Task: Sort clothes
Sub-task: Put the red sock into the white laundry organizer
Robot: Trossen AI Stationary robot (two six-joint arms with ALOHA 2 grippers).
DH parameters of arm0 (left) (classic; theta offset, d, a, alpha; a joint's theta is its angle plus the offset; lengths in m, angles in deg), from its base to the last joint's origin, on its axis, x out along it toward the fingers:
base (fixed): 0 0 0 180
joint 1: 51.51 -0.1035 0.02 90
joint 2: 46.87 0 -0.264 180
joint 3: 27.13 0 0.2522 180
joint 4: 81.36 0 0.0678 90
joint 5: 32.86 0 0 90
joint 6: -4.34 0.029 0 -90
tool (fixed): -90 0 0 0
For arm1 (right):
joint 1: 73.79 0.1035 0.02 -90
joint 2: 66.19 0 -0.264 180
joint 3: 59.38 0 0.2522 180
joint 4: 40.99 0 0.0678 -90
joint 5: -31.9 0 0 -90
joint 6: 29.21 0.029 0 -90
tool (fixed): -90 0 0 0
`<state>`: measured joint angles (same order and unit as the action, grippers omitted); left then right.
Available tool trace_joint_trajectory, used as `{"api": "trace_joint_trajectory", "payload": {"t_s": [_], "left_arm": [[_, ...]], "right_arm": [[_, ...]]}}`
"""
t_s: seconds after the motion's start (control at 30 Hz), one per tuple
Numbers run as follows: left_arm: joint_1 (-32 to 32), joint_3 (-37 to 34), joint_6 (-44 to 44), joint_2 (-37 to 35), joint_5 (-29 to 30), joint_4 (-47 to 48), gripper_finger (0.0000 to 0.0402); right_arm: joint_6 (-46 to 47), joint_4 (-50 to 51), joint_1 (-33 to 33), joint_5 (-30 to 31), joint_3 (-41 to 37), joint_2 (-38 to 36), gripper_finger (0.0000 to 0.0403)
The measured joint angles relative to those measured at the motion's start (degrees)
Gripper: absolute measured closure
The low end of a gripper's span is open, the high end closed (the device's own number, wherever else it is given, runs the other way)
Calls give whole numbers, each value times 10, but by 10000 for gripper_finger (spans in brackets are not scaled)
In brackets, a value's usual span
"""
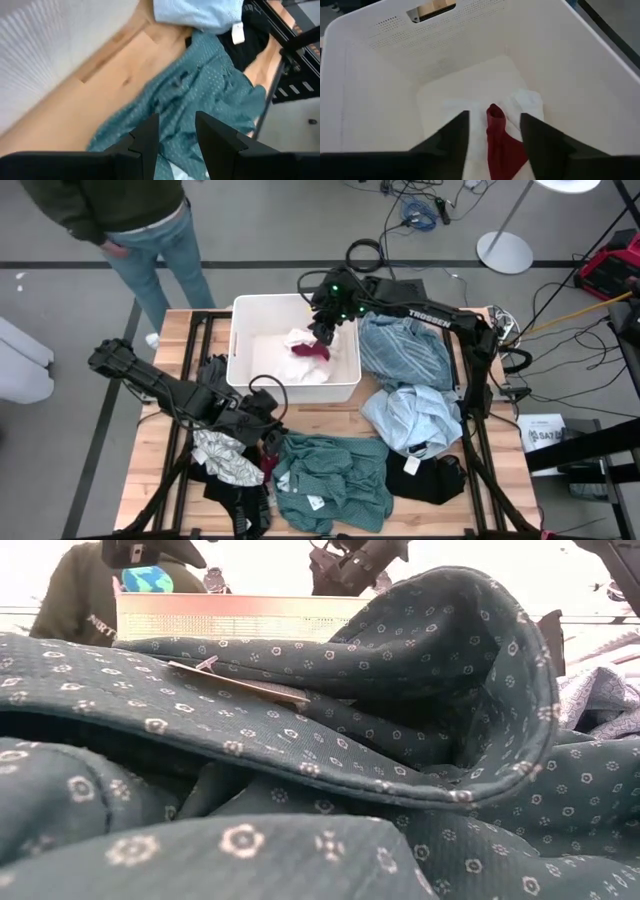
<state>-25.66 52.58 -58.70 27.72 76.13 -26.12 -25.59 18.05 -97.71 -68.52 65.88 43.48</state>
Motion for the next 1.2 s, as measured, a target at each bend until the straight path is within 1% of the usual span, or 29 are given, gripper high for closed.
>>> {"api": "trace_joint_trajectory", "payload": {"t_s": [0.1, 0.17, 0.23, 0.37, 0.47, 0.53, 0.6, 0.7, 0.83, 0.97, 1.07, 1.2], "left_arm": [[15, 0, -12, 0, -26, 2, 265], [31, 0, -19, 0, -38, 4, 265], [49, 0, -44, 0, -39, 23, 265], [82, 0, -100, 2, -39, 66, 265], [96, 0, -129, 14, -37, 85, 265], [100, 0, -132, 32, -20, 89, 265], [99, 0, -142, 54, -9, 86, 265], [92, 0, -173, 95, -16, 87, 265], [84, 0, -210, 147, -51, 88, 265], [82, 0, -236, 176, -56, 84, 265], [82, 0, -249, 184, -55, 88, 265], [74, 0, -267, 202, -57, 98, 265]], "right_arm": [[-11, 31, 0, -2, 9, -22, 198], [-13, 42, 7, 0, 10, -47, 185], [-19, 46, 18, 1, 9, -75, 177], [-45, 45, 53, -1, -8, -132, 173], [-47, 44, 76, -2, -26, -165, 176], [-41, 42, 89, -1, -45, -185, 178], [-35, 39, 101, -1, -73, -203, 180], [-16, 16, 119, -1, -133, -237, 180], [26, -58, 134, -2, -240, -293, 181], [88, -138, 135, 0, -338, -339, 181], [118, -165, 135, -1, -380, -364, 181], [133, -166, 135, -3, -398, -378, 181]]}}
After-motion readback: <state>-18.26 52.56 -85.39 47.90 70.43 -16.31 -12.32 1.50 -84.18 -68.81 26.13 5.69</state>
